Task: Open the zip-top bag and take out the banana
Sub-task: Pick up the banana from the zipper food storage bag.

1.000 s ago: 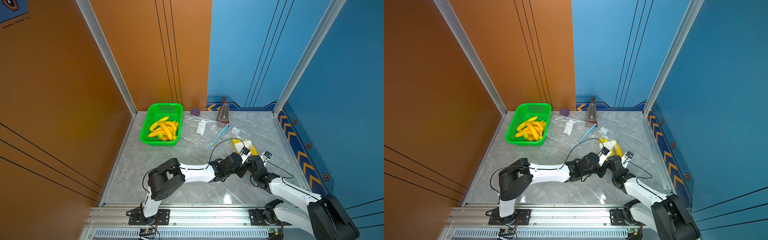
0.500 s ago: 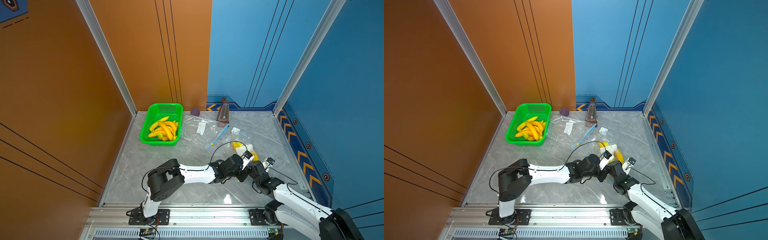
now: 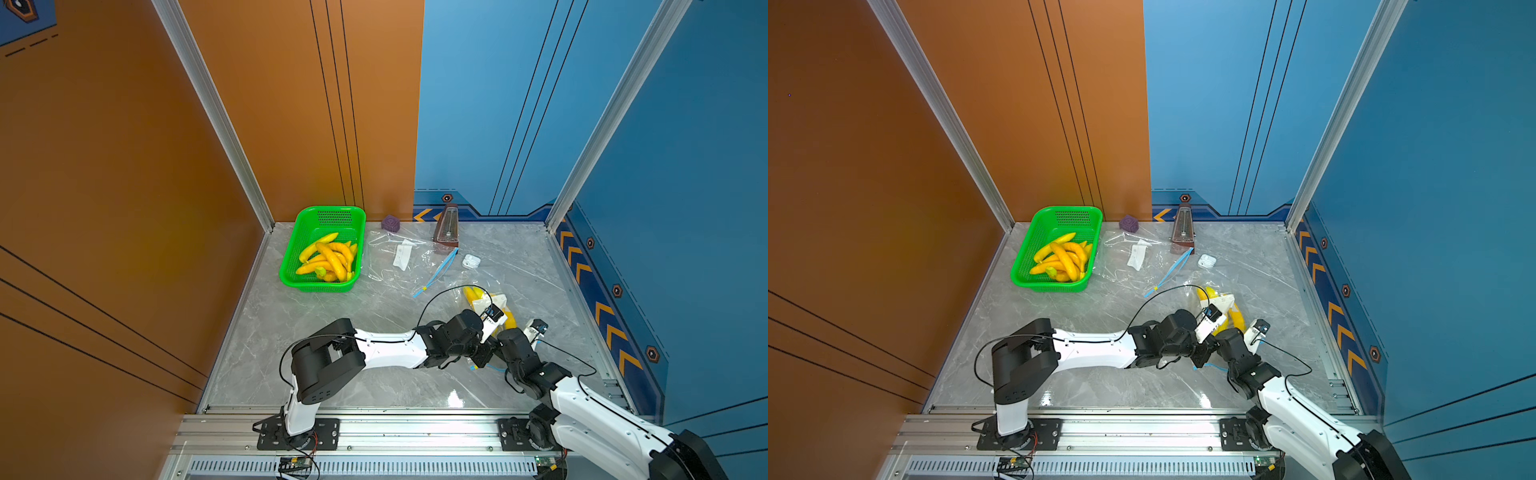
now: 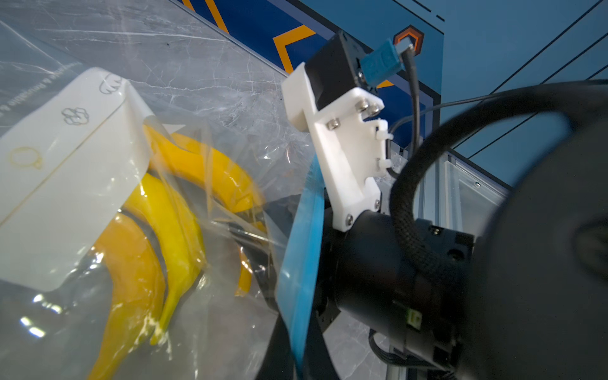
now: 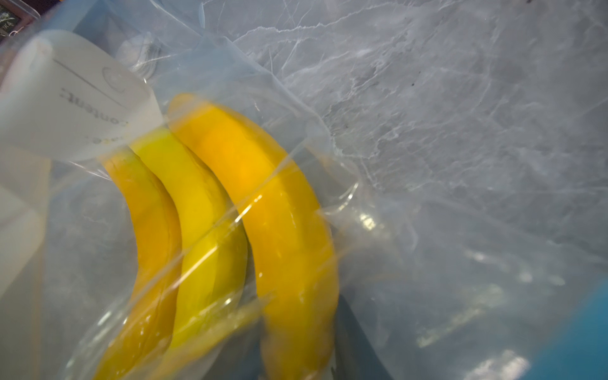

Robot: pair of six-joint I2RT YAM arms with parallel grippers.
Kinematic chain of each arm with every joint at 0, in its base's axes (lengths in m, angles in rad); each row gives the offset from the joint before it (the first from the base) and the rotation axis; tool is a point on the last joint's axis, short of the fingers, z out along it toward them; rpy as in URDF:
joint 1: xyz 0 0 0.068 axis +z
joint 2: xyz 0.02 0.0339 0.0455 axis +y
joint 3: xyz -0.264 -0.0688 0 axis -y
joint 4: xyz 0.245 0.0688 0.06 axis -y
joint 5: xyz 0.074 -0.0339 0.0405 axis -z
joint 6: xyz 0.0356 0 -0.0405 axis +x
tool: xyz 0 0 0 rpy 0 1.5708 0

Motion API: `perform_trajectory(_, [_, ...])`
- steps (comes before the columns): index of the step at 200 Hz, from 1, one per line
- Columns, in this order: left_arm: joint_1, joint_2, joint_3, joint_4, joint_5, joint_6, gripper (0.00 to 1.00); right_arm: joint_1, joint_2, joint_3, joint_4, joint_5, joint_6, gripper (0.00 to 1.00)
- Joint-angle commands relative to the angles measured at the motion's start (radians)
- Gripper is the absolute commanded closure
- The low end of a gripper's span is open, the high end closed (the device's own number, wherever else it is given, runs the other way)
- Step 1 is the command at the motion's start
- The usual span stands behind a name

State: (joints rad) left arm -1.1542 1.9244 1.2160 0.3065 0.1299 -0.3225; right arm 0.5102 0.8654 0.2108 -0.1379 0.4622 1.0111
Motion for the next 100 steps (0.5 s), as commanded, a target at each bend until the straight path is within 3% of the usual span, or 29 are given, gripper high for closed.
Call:
perform_trajectory(1, [0.046,-0.001,-0.024,0.039,-0.242,0.003,0.91,0.04,0.0,0.051,0.063,-0.137,-0.079,0.8])
perform_trajectory(24, [0.046,-0.016,-0.039,0.039,-0.241,0.005,0.81,0.01,-0.003,0.056,0.067,-0.14,-0.086,0.8])
perform_trajectory(70, [0.058,-0.025,-0.068,0.039,-0.251,0.002,0.82,0.005,0.018,0.059,0.084,-0.141,-0.09,0.81])
perform_trajectory(100, [0.05,-0.063,-0.091,0.039,-0.242,0.008,0.75,0.001,0.036,0.058,0.078,-0.118,-0.097,0.81])
